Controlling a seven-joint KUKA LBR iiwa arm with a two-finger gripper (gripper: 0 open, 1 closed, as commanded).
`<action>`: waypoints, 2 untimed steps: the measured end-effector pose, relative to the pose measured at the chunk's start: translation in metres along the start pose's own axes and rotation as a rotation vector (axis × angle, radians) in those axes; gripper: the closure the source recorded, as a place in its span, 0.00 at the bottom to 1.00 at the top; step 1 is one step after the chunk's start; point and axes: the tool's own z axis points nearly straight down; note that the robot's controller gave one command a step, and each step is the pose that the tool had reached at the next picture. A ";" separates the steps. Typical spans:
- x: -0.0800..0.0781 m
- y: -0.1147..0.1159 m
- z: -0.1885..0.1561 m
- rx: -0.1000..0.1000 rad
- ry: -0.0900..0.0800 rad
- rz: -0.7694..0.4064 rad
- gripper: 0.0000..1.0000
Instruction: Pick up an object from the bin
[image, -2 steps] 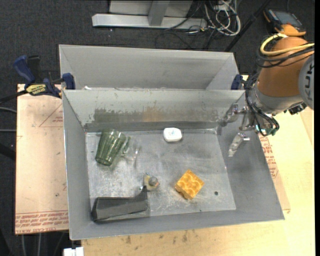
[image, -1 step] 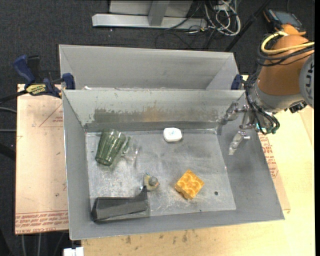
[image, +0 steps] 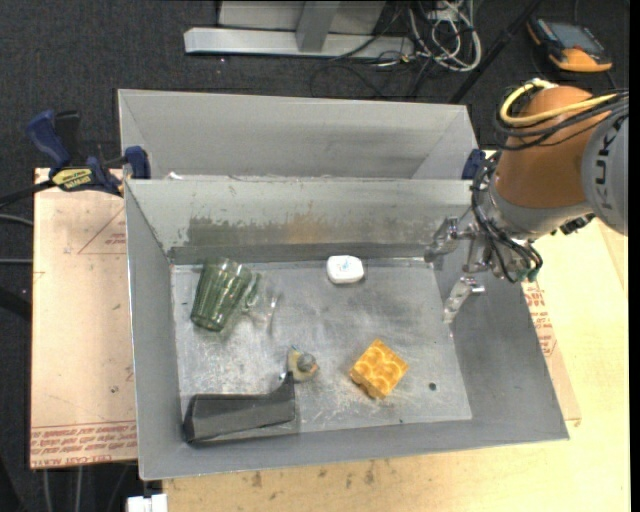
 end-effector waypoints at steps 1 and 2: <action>0.075 0.000 0.006 -0.004 0.004 -0.130 1.00; 0.075 0.000 0.006 -0.004 0.003 -0.131 0.00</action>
Offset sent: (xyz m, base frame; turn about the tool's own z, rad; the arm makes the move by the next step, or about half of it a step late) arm 0.0000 0.0000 0.0000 0.0000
